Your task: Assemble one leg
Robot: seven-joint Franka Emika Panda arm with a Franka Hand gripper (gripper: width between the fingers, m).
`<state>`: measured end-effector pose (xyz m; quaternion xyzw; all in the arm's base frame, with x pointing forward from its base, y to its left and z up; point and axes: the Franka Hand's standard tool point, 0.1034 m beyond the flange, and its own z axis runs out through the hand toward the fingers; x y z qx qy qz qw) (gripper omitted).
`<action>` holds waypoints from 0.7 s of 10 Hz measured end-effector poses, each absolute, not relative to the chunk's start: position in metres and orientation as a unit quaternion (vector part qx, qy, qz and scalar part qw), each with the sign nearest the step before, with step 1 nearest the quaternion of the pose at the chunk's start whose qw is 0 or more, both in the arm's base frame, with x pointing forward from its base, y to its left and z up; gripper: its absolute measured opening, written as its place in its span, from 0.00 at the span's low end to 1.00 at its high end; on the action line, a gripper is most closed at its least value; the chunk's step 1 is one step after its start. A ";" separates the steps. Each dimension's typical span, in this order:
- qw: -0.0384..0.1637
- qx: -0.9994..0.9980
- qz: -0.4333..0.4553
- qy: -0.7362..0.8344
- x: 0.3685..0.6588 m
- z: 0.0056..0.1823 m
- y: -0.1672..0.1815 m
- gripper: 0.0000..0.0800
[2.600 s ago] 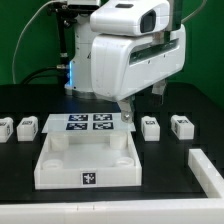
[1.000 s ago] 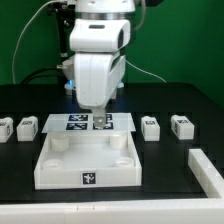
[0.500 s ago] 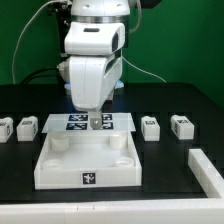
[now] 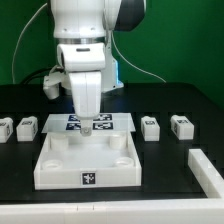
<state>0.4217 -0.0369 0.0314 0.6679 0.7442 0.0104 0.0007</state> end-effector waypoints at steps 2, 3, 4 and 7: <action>-0.011 0.673 0.005 0.740 0.417 0.018 -0.039 0.81; -0.017 0.678 0.002 0.735 0.415 0.012 -0.038 0.81; -0.019 0.686 0.001 0.728 0.415 0.009 -0.037 0.81; -0.020 0.704 0.000 0.710 0.415 0.009 -0.037 0.48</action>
Offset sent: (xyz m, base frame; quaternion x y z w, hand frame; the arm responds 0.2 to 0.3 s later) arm 0.0062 0.0064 -0.0173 -0.0097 0.0090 0.0337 0.9993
